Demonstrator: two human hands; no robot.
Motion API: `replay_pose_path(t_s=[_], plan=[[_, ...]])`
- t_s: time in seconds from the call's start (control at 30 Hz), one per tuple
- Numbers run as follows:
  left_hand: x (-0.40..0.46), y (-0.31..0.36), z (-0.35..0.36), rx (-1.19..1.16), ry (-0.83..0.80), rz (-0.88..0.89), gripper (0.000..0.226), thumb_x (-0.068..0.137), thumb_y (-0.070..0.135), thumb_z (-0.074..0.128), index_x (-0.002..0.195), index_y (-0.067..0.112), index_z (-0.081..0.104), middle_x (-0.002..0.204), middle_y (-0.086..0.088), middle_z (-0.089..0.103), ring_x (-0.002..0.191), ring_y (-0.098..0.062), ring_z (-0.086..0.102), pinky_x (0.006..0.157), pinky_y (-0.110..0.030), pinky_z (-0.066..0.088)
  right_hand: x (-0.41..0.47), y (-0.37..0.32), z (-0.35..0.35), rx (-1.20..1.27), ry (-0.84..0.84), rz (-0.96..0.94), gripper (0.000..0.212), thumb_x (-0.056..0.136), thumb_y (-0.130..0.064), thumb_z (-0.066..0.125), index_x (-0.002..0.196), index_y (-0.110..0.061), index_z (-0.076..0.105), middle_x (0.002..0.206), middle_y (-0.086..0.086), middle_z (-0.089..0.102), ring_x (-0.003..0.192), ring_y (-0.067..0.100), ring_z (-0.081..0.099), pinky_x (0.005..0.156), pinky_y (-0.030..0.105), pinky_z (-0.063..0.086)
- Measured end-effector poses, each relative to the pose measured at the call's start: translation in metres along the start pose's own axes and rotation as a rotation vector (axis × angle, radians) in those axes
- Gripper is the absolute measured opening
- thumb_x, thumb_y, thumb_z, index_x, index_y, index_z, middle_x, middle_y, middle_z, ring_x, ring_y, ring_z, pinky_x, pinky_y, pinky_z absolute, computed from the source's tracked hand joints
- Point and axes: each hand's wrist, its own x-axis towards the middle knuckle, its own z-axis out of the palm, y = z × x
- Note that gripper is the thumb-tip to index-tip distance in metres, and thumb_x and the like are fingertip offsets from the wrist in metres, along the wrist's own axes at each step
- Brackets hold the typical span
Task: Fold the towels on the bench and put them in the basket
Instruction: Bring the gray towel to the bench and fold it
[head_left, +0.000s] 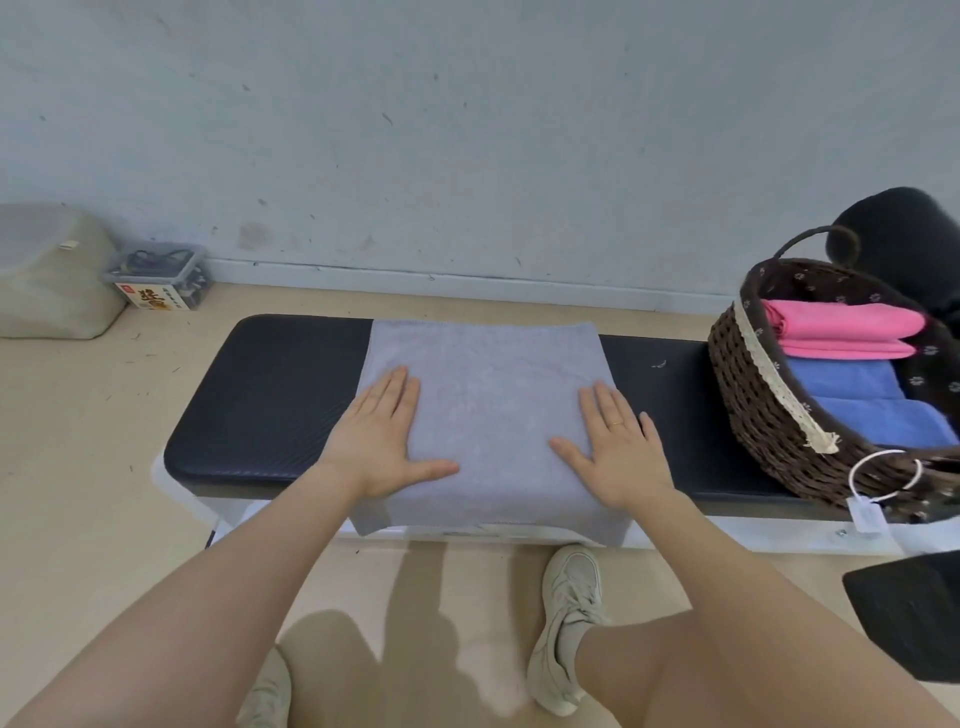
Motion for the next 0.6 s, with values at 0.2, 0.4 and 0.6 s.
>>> replay_pose_path(t_s=[0.2,0.4,0.6], plan=[[-0.031,0.021,0.002,0.023,0.136,-0.243,0.093,0.087,0.069,0.028,0.149,0.005,0.003,0.158,-0.011,0.003,0.146,-0.023,0.006,0.117,-0.039,0.008,-0.024,0.008,-0.012,0.091,-0.058,0.228,0.072,0.096,-0.057,0.016,0.151,-0.012,0.006,0.16,0.006,0.001,0.146,0.024,0.004,0.116,0.046,0.01],[-0.079,0.005,0.021,-0.479,0.488,-0.489,0.037,0.095,0.032,0.042,0.079,0.002,0.055,0.089,-0.014,0.054,0.08,-0.034,0.052,0.065,-0.036,0.039,-0.06,0.007,-0.017,0.219,0.111,0.462,0.04,0.096,-0.042,0.036,0.088,-0.007,0.053,0.091,0.01,0.057,0.079,0.029,0.053,0.065,0.03,0.041],[-0.095,0.004,0.049,-1.124,0.028,-0.798,0.064,0.087,0.064,0.043,0.101,0.004,0.058,0.116,-0.018,0.06,0.103,-0.033,0.056,0.084,-0.037,0.04,-0.071,0.002,0.008,1.044,-0.096,0.625,0.051,0.094,-0.043,0.046,0.123,-0.001,0.049,0.108,0.01,0.054,0.1,0.03,0.05,0.086,0.037,0.043]])
